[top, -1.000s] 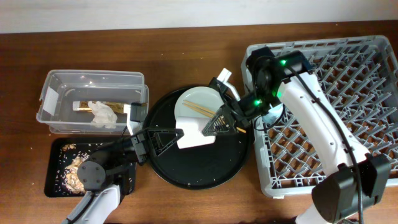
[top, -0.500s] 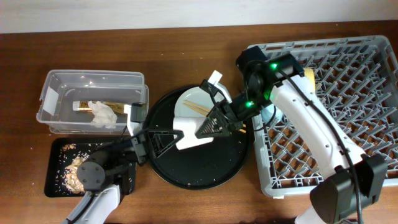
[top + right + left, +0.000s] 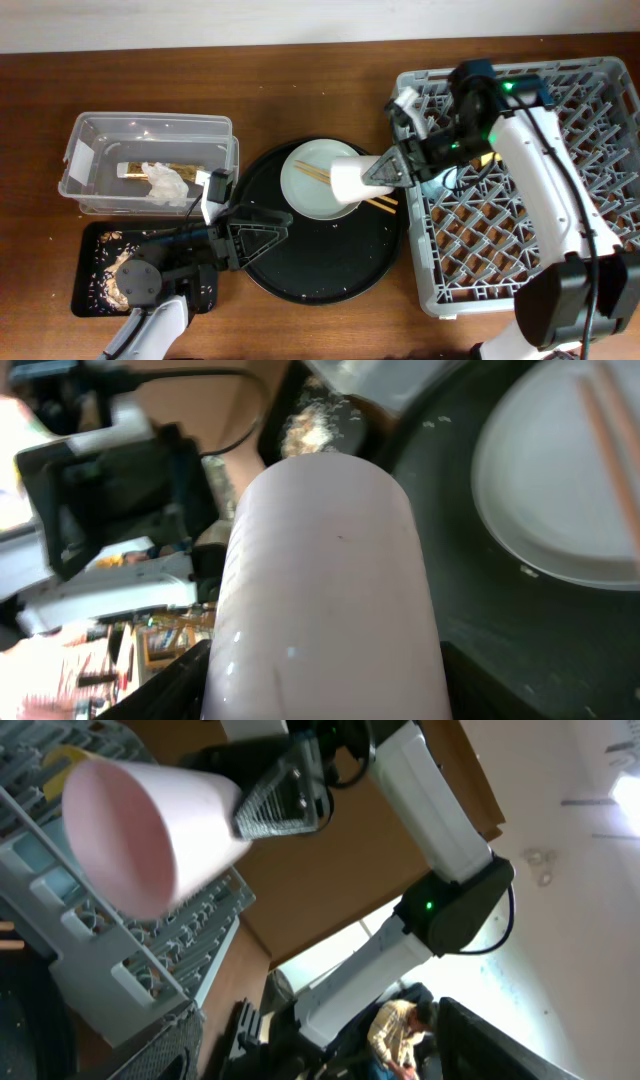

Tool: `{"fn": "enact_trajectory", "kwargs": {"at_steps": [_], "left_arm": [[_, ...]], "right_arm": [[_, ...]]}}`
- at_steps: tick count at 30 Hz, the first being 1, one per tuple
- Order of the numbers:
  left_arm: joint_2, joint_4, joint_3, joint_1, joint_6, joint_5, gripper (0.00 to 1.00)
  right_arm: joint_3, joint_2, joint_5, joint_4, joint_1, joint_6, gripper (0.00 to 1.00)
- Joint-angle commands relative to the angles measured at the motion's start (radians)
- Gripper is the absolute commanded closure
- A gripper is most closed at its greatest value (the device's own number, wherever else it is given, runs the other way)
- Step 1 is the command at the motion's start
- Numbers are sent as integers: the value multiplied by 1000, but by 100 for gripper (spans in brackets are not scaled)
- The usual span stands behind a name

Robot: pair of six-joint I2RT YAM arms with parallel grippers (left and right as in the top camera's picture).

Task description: Sort waste into correct bins and load items into the dishwasher rack

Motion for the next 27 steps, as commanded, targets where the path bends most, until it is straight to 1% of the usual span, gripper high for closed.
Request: {"fn": "enact_trajectory", "kwargs": {"at_steps": [1, 2, 3, 4, 6, 9, 10, 13, 16, 19, 22, 25, 26, 27], "left_arm": [[-5, 18, 13, 6, 33, 61, 25], [-5, 18, 13, 6, 35, 90, 25], [-5, 18, 13, 6, 55, 103, 16], [-5, 18, 13, 6, 67, 109, 1], [-5, 18, 12, 6, 79, 113, 1], [-5, 18, 12, 6, 78, 113, 1], [-5, 18, 12, 6, 78, 116, 1], [-5, 18, 12, 6, 78, 117, 1], [-5, 18, 12, 6, 77, 117, 1], [-5, 18, 12, 6, 77, 117, 1], [-5, 18, 12, 6, 77, 117, 1], [-5, 18, 12, 6, 77, 117, 1], [-5, 18, 12, 6, 77, 117, 1], [-5, 18, 12, 6, 77, 117, 0]], "right_arm": [[14, -10, 120, 1, -129, 93, 42], [14, -10, 248, 11, -202, 211, 43], [14, -10, 348, 33, -248, 311, 43], [14, -10, 399, 59, -282, 360, 43], [14, -10, 429, 124, -320, 420, 43], [13, -10, 560, 284, -306, 514, 43], [13, -10, 587, 335, -298, 521, 43], [13, -10, 587, 429, -290, 523, 43], [13, -8, 588, 527, -229, 522, 42], [13, 24, 754, 566, -145, 523, 42], [13, 97, 851, 571, -121, 534, 42], [13, 150, 862, 581, -121, 537, 25], [13, 150, 863, 583, -121, 537, 16], [17, 148, 863, 585, -121, 537, 1]]}}
